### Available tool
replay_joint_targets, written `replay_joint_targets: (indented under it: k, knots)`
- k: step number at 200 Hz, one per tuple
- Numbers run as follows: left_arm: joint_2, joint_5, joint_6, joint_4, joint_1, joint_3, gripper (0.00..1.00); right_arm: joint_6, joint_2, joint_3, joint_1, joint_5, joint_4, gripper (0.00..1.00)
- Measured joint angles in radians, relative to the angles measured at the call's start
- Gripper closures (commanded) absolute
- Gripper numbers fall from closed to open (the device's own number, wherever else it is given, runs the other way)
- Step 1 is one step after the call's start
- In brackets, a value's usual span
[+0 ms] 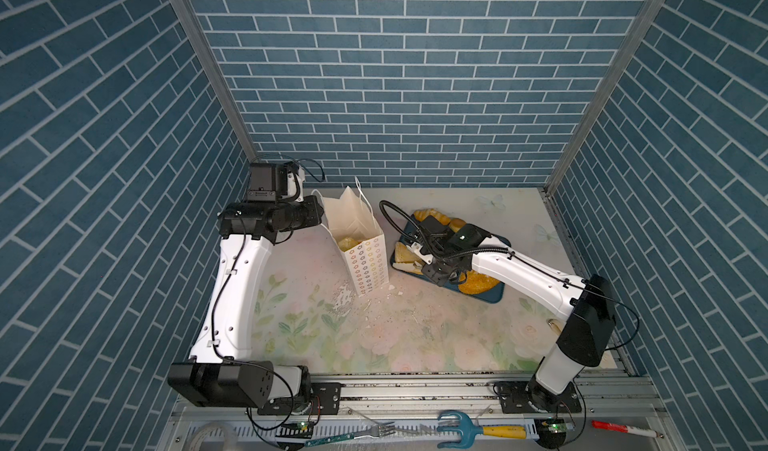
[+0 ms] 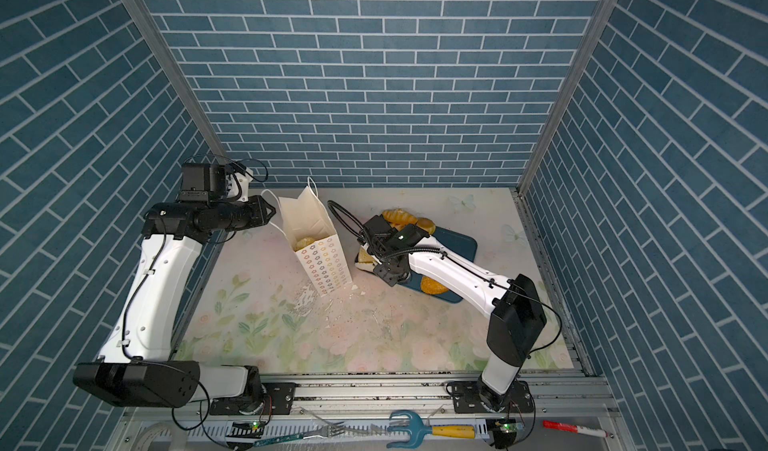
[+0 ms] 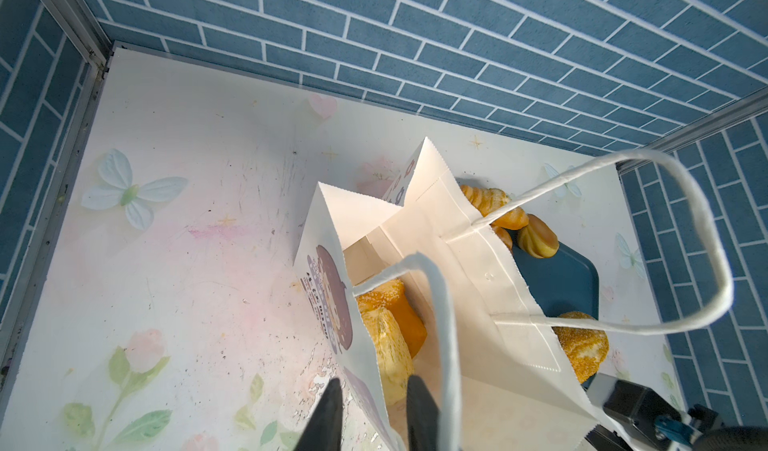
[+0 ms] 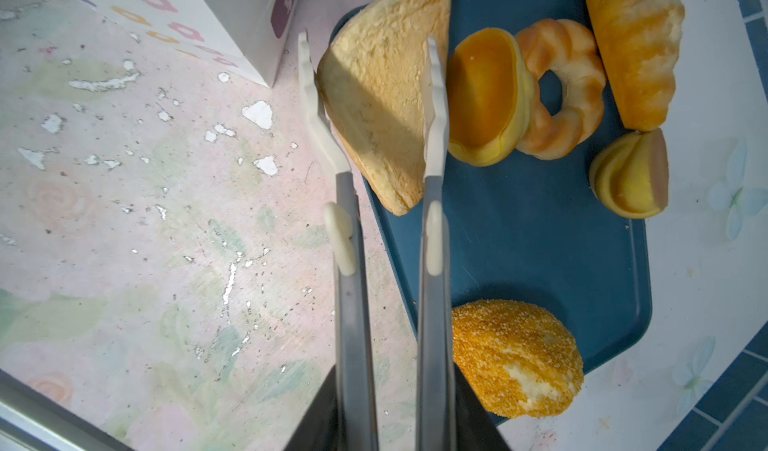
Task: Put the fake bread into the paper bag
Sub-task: 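Close the tongs on the long twisted orange roll with the right gripper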
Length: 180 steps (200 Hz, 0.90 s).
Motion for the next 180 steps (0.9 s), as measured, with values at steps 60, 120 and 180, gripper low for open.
replay_joint_targets:
  k: [60, 120, 180]
  knots:
    - [-0.006, -0.016, 0.010, 0.000, 0.000, 0.000, 0.81, 0.002, -0.009, -0.043, 0.006, 0.031, 0.042, 0.81]
    - [0.006, -0.024, 0.027, -0.026, 0.016, 0.034, 0.86, 0.001, -0.045, -0.043, 0.006, 0.037, 0.048, 0.88]
    - [0.044, -0.024, 0.037, -0.037, 0.021, 0.060, 0.85, 0.002, -0.069, -0.043, -0.002, 0.035, 0.049, 0.90]
